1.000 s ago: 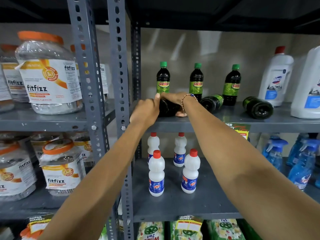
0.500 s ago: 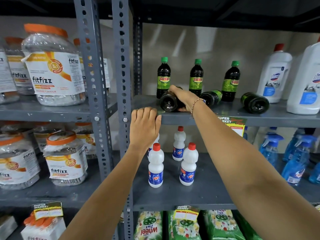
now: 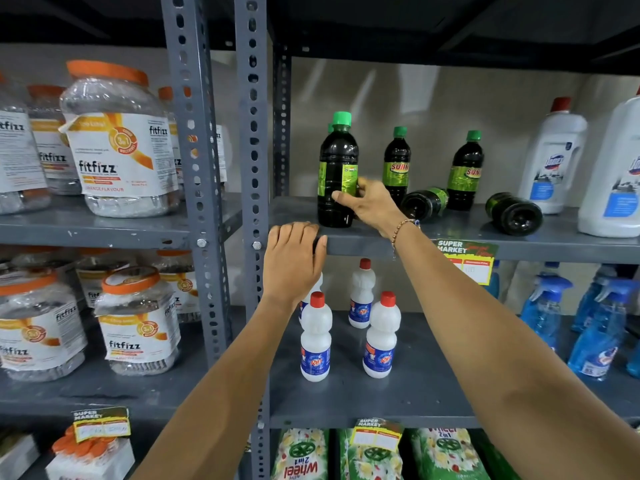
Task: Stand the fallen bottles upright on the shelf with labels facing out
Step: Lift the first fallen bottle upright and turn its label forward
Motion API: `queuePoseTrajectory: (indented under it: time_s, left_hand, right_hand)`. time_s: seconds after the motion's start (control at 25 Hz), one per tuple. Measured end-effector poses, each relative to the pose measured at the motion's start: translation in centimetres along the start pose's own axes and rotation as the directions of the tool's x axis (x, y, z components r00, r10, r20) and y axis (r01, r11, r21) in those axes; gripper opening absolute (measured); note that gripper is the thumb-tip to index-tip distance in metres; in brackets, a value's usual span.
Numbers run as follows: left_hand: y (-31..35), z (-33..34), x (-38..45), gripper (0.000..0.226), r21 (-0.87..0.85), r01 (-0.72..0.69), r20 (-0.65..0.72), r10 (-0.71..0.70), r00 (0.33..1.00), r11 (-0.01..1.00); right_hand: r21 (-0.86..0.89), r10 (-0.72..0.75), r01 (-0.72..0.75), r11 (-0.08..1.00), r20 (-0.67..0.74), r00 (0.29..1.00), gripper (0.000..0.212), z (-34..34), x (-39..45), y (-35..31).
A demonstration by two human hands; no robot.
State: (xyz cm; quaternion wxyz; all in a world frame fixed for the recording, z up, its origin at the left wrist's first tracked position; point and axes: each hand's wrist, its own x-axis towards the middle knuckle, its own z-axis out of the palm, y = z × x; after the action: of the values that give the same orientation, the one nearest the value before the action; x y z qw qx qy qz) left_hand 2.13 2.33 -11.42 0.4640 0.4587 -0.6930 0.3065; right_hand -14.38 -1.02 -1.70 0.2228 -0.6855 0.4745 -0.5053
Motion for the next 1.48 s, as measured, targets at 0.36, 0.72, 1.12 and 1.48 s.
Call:
queuePoseTrajectory:
  time_s: [0.36, 0.72, 1.12, 1.48]
  left_hand:
    - [-0.2, 0.5, -0.1, 0.036, 0.004, -0.003, -0.010, 0.003, 1.000, 1.000]
    - [-0.5, 1.4, -0.1, 0.034, 0.001, -0.019, -0.086, 0.019, 0.996, 1.000]
    - [-0.5, 1.2, 0.0, 0.032, -0.009, -0.031, -0.093, 0.030, 0.995, 0.999]
    - [-0.5, 1.3, -0.1, 0.031, -0.023, -0.021, -0.083, 0.019, 0.996, 1.000]
  right_hand:
    - [0.124, -0.016, 0.013, 0.992, 0.028, 0.999, 0.033, 0.2, -0.4, 0.1]
    - [0.082, 0.077, -0.084, 0.993, 0.085, 0.993, 0.065, 0.1, 0.2, 0.6]
    - [0.089, 0.127, -0.132, 0.987, 0.053, 0.990, 0.106, -0.3, 0.7, 1.4]
    - [0.110, 0.184, -0.196, 0.974, 0.109, 0.977, 0.094, -0.4, 0.9, 1.3]
